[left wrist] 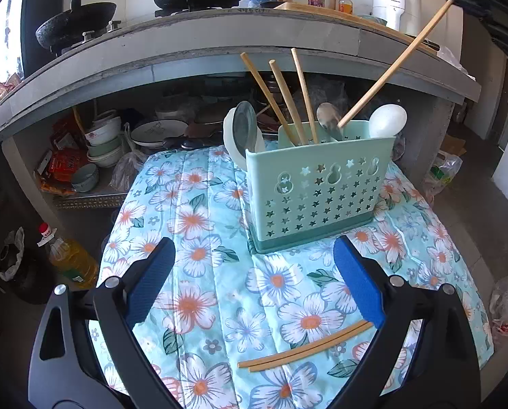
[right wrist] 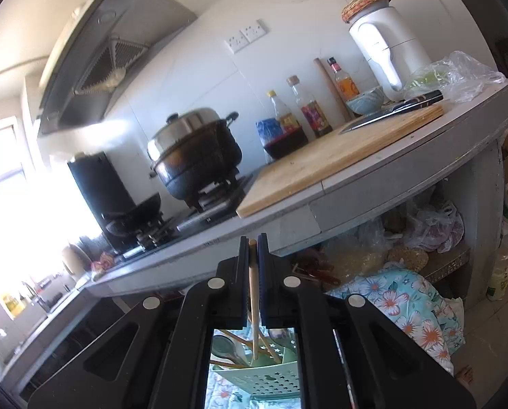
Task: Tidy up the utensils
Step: 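Lower the right tool's chopstick into the green holder and open the right tool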
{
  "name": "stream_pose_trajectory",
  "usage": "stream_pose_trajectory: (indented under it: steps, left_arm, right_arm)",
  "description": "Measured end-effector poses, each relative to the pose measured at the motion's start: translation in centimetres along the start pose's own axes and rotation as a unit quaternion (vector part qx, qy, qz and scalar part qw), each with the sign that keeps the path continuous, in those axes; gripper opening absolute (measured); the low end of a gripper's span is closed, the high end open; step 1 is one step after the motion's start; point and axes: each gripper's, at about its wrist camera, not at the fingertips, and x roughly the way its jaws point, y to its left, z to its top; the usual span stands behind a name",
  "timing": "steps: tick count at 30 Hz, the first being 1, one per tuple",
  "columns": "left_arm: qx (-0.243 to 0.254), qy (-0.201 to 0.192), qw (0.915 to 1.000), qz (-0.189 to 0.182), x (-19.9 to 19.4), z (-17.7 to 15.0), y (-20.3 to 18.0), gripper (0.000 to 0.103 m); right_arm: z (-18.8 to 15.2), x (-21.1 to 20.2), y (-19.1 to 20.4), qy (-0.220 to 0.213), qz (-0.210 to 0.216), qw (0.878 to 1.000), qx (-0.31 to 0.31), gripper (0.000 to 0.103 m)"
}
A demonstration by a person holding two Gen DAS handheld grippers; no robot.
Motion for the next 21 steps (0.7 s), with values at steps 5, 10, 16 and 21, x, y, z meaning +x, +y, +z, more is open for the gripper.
stream_pose_trajectory:
  steps: [5,10,16,21]
  left_arm:
    - [0.000,0.000,1.0000,0.006,0.0,0.0,0.0,0.090]
    - [0.000,0.002,1.0000,0.007,0.1,0.0,-0.1,0.090]
    - [0.002,0.007,0.9999,0.010,0.5,-0.1,-0.3,0.091]
    - [0.004,0.011,0.9998,0.015,0.9,-0.2,-0.3,0.091]
  right_arm:
    - [-2.6,3.3,0.1,0.044,-0.015,0.999,-0.021,0.005]
    - [-5.1,5.3,0.2,0.096,-0.054,0.992,-0.061,0.010]
    - [-4.0,1.8,-0.6,0.044,-0.056,0.996,-0.055,0.035]
    - [-4.7,-1.4,-2.3,0.032,-0.062,0.997,-0.038,0.041]
